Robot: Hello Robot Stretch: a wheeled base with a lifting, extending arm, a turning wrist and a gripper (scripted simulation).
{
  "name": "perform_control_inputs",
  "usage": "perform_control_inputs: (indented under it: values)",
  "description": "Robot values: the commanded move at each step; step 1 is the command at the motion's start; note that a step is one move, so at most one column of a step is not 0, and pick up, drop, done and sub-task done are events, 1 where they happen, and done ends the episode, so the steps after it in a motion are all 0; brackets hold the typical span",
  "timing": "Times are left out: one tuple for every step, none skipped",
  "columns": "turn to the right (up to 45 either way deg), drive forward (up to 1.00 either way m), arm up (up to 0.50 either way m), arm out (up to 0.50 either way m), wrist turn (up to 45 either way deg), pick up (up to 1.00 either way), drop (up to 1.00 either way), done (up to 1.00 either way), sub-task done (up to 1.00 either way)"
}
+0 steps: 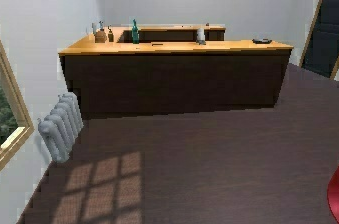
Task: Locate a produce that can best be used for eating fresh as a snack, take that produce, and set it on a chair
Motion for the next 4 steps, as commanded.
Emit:
perform_control_inputs:
  values:
    - [0.0,0.0,0.16,0.0,0.0,0.0,0.0,0.0,0.0]
    - [0.0,0.0,0.0,0.0,-45.0,0.0,0.0,0.0,0.0]
    - [0.0,0.0,0.0,0.0,-45.0,0.0,0.0,0.0,0.0]
    - [0.0,0.0,0.0,0.0,-15.0,0.0,0.0,0.0,0.0]
